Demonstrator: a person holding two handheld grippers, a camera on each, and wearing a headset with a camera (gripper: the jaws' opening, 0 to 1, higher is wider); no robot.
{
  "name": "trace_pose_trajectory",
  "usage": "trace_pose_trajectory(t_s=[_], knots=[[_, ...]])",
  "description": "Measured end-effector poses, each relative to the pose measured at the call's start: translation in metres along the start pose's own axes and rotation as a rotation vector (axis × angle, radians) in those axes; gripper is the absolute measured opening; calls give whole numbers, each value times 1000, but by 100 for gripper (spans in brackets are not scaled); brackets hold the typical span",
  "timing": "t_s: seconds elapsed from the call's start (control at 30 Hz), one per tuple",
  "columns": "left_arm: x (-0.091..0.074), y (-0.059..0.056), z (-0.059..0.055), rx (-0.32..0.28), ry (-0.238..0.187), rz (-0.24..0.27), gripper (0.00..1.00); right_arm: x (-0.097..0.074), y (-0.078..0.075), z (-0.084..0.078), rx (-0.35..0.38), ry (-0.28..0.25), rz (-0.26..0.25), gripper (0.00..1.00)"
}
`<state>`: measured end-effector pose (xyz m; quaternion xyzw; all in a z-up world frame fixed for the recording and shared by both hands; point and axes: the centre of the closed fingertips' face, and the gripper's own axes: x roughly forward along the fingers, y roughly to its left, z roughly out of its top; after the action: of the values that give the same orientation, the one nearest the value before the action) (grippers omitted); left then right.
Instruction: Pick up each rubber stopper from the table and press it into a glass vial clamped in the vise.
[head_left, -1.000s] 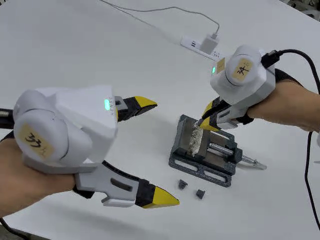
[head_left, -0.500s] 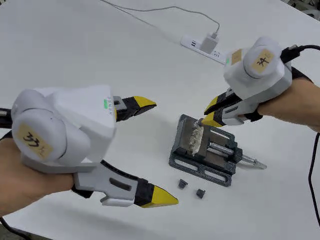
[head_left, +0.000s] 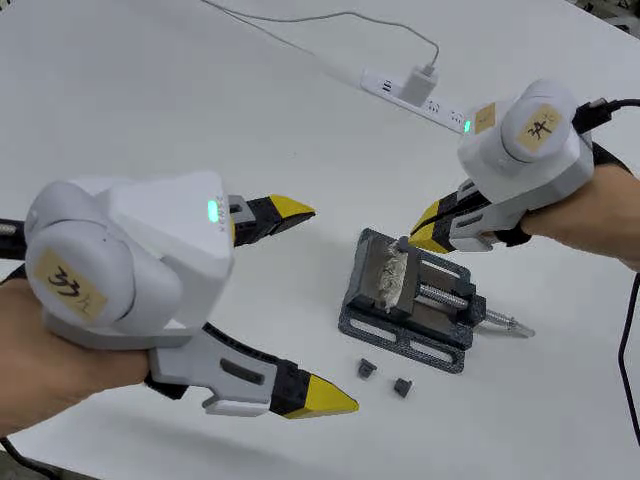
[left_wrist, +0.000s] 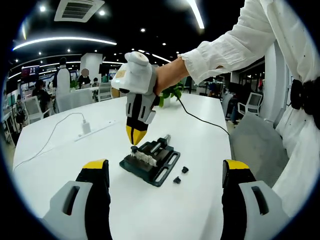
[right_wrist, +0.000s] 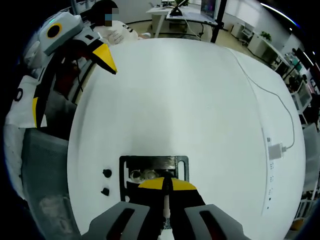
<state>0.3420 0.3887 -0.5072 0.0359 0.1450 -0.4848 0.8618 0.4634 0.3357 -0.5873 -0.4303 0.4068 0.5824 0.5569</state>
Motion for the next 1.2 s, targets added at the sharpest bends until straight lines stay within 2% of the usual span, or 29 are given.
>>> trace_pose_trajectory(t_s=[0.53,0.83,1.2], knots=[[1,3,-1,-10,-3,3,92,4,6,0,-3,13,11,0],[4,3,1,-10,-11,1,92,3,11,3,-7,40,11,0],[4,3,3,-13,-19,4,91,6,6,2,-15,65,22,0]])
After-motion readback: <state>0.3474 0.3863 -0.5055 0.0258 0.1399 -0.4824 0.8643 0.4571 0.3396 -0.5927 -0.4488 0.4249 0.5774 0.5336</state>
